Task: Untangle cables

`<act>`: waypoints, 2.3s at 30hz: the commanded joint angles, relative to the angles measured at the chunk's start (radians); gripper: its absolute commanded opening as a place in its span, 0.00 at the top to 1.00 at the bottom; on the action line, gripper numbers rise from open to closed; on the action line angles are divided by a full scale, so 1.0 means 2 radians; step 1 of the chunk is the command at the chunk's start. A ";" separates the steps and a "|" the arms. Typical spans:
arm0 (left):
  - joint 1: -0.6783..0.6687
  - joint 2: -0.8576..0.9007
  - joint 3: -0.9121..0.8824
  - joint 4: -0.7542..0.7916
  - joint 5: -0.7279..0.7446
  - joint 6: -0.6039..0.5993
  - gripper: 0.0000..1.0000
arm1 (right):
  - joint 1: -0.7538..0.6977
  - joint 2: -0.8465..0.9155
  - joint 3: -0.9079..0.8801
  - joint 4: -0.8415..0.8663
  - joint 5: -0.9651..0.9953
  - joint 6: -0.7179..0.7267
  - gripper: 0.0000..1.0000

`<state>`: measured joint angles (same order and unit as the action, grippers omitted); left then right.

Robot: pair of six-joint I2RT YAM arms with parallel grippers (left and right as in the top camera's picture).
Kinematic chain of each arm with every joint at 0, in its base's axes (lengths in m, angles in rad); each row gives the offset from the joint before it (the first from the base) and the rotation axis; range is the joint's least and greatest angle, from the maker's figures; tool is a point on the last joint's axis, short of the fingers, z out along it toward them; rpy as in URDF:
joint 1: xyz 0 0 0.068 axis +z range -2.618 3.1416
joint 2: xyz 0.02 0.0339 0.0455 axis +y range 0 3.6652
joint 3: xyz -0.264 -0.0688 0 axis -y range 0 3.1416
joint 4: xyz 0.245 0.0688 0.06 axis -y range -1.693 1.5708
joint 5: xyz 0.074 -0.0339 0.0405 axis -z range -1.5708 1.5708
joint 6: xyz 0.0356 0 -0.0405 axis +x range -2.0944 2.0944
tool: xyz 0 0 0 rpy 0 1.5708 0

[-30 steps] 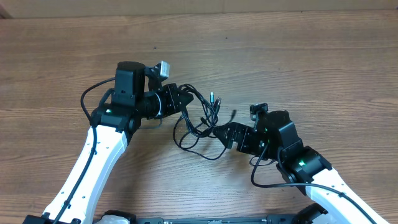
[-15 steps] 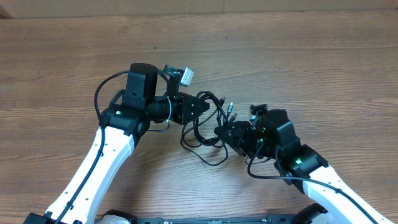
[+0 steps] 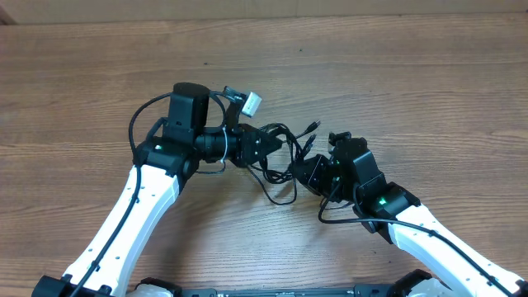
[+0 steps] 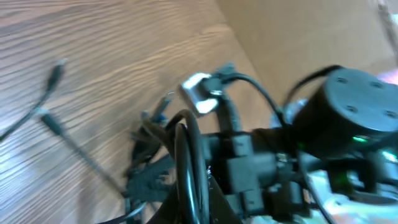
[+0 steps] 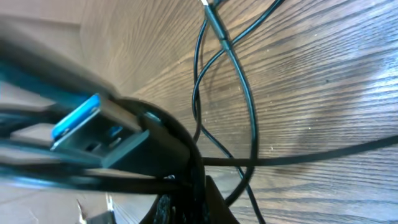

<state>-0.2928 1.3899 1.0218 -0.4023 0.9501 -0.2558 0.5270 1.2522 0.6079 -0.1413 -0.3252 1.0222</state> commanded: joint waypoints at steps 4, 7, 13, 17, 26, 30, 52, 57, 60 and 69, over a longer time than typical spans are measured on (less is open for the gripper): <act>-0.002 -0.008 0.010 -0.043 -0.257 -0.158 0.96 | -0.002 -0.025 -0.015 0.059 -0.170 -0.058 0.96; -0.011 -0.003 0.010 -0.049 -0.294 -0.229 0.94 | -0.002 -0.040 -0.015 0.134 -0.246 -0.058 0.96; -0.037 0.033 0.010 -0.046 -0.297 -0.250 0.89 | -0.002 -0.042 -0.015 0.280 -0.323 -0.058 0.96; -0.041 0.057 0.010 -0.039 -0.296 -0.268 0.91 | -0.002 -0.042 -0.015 0.261 -0.343 -0.069 0.96; -0.003 0.061 0.010 0.029 -0.297 -0.377 0.91 | -0.002 -0.042 -0.015 0.181 -0.349 -0.109 0.96; 0.060 0.061 0.010 0.035 -0.289 -0.486 0.91 | 0.000 -0.042 -0.015 0.120 -0.344 -0.148 0.96; 0.096 0.061 0.010 0.014 -0.075 -0.344 0.96 | 0.003 -0.021 -0.015 0.019 -0.112 -0.011 0.70; 0.088 0.061 0.010 0.029 -0.016 -0.253 0.96 | 0.003 0.005 -0.015 0.059 -0.105 -0.011 0.70; 0.079 0.061 0.010 0.024 -0.003 -0.220 0.96 | 0.003 0.010 -0.015 0.069 -0.066 -0.011 0.70; 0.053 0.061 0.010 0.019 0.015 -0.165 0.96 | 0.003 0.010 -0.015 0.085 0.002 0.004 0.71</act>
<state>-0.1711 1.5078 1.0229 -0.3702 0.9100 -0.6544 0.5320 1.2694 0.5701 0.0227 -0.3843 1.0149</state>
